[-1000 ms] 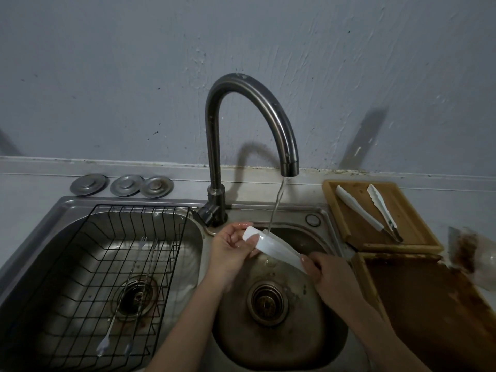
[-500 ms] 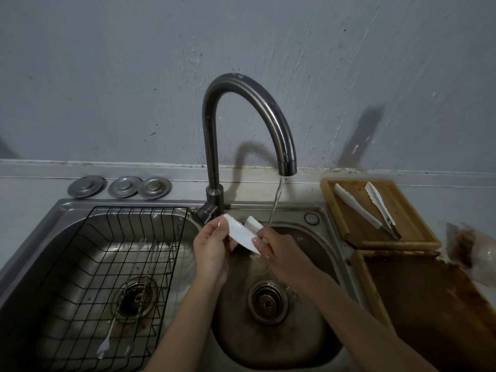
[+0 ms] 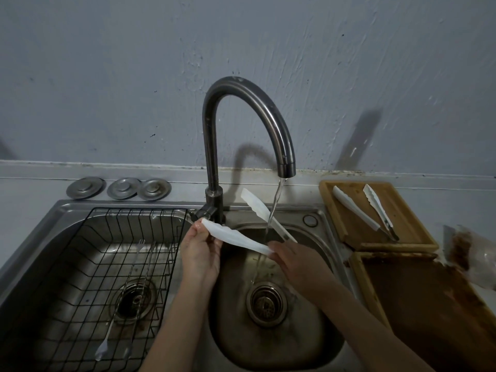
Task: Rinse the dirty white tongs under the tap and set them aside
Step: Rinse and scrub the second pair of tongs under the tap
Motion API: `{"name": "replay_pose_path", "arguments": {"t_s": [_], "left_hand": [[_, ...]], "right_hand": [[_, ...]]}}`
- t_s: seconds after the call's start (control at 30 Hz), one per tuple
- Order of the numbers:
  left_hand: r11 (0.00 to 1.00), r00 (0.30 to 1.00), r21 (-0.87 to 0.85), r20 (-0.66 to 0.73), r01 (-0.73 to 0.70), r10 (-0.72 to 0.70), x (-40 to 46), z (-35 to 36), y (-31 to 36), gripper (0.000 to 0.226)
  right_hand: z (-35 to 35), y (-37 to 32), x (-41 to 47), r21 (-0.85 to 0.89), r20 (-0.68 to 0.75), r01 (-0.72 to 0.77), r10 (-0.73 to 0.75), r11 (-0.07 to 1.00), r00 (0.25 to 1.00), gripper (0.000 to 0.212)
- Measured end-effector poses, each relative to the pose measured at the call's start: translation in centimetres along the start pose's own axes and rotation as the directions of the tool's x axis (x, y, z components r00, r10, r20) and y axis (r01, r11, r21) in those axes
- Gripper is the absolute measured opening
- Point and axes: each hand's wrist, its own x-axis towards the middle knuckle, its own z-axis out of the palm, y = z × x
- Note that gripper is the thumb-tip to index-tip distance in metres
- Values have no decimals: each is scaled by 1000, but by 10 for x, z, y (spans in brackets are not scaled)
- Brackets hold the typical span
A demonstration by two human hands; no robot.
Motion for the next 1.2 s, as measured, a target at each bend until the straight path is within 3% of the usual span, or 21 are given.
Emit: {"name": "replay_pose_path", "arguments": {"t_s": [0.07, 0.13, 0.2, 0.27, 0.33, 0.4, 0.57, 0.67, 0.73, 0.87, 1.0, 1.1, 1.2], "left_hand": [[995, 999, -90, -8, 34, -35, 1, -3, -1, 21], [984, 997, -166, -4, 71, -72, 4, -6, -5, 22], [974, 995, -205, -2, 92, -95, 5, -8, -6, 23], [965, 993, -236, -12, 111, -117, 7, -8, -8, 22], [964, 991, -236, -17, 122, -130, 8, -8, -10, 22], [976, 992, -186, -27, 113, -120, 9, -5, -14, 22], [983, 992, -128, 6, 129, -129, 8, 7, -23, 31], [988, 989, -48, 30, 144, -142, 9, 9, -30, 20], [992, 991, 6, -37, 127, -127, 10, 14, -35, 12], [994, 992, 77, -100, 83, -75, 6, 36, -44, 17], [972, 990, 213, -112, 104, -82, -8, 56, -65, 30], [967, 975, 200, -184, 161, -124, -5, 61, -60, 20], [966, 947, 69, -223, 251, -230, 4, 55, -46, 22]], "right_hand": [[4, 3, -5, -34, -178, 84, -88, 996, 980, 24], [4, 7, -7, 7, -240, 21, -19, 1000, 971, 28], [0, 9, -6, 100, -174, -153, 169, 983, 970, 50], [-5, 9, -3, 216, -4, -345, 355, 913, 935, 74], [-6, 10, 2, 216, 171, -452, 422, 866, 890, 79], [-5, 13, 2, 123, 201, -384, 356, 915, 913, 69], [1, 9, -7, 54, 95, -141, 136, 989, 986, 51], [-3, 14, -8, -2, 95, -130, 129, 992, 987, 49], [-7, 16, -7, -63, 125, -135, 142, 989, 982, 53], [-7, 9, 5, -224, 86, -234, 258, 946, 962, 56], [-1, 0, 31, -251, 35, -353, 373, 901, 927, 57], [-2, 9, 41, -225, 68, -282, 304, 933, 950, 69], [1, 21, 38, -191, 196, -156, 194, 969, 961, 52]]}}
